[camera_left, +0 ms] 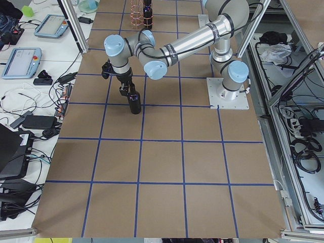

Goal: Place wine into wine basket
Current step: 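Close the left gripper around the bottle neck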

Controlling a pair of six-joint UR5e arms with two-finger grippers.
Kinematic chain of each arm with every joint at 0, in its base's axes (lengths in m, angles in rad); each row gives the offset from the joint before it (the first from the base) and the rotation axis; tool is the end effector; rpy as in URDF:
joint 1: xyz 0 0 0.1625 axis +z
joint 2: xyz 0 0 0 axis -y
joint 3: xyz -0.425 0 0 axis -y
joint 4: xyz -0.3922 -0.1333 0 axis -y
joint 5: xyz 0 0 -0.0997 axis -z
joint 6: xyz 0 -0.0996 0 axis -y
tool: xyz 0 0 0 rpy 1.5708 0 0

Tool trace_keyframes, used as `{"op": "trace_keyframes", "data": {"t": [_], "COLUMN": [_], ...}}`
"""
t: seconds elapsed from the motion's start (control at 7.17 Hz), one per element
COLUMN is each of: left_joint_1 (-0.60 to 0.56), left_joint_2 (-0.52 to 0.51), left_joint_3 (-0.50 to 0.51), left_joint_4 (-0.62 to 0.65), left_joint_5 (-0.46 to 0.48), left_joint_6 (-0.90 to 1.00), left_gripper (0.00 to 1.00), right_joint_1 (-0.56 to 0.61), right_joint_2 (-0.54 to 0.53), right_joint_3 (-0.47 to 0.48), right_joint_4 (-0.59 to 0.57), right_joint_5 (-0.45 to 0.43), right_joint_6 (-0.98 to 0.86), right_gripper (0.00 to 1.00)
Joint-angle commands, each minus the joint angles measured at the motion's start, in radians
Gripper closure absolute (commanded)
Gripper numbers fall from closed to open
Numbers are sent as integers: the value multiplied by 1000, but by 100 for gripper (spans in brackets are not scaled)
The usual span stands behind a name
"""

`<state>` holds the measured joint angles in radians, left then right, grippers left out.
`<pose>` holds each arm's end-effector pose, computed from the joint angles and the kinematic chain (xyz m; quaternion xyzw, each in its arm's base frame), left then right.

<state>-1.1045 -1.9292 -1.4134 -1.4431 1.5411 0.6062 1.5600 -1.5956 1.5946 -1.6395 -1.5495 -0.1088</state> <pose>0.1595 -0.6200 0.3756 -0.0693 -0.9968 -0.0239 0.0315 0.1301 -0.4895 0.4954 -0.0493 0.9981 -0.0354 0.0085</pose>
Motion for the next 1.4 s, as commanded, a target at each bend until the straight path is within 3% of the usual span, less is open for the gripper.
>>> {"op": "trace_keyframes", "data": {"t": [0.0, 0.28, 0.56, 0.7, 0.98, 1.12, 1.26], "left_joint_1": [0, -2, 0, 0, -2, -2, 0], "left_joint_2": [-1, -1, -2, -1, -1, -1, -1], "left_joint_3": [-2, -5, -7, -7, -9, -9, -7], "left_joint_4": [-10, -10, -11, -13, -31, -37, -37], "left_joint_5": [1, 22, 22, 22, 22, 24, 24], "left_joint_6": [0, 0, 0, 0, -2, -2, -2], "left_gripper": [29, 29, 41, 52, 92, 100, 100], "right_joint_1": [0, 0, 0, 0, 0, 0, 0], "right_joint_2": [0, 0, -1, 0, -6, -6, -6], "right_joint_3": [1, 2, 2, 5, 18, 18, 18], "right_joint_4": [1, 1, 1, 1, 1, 0, 0], "right_joint_5": [2, 2, 2, 2, 3, 3, 5], "right_joint_6": [0, -2, -2, -2, -2, -3, -2], "right_gripper": [0, 0, 0, 0, 0, 0, 0]}}
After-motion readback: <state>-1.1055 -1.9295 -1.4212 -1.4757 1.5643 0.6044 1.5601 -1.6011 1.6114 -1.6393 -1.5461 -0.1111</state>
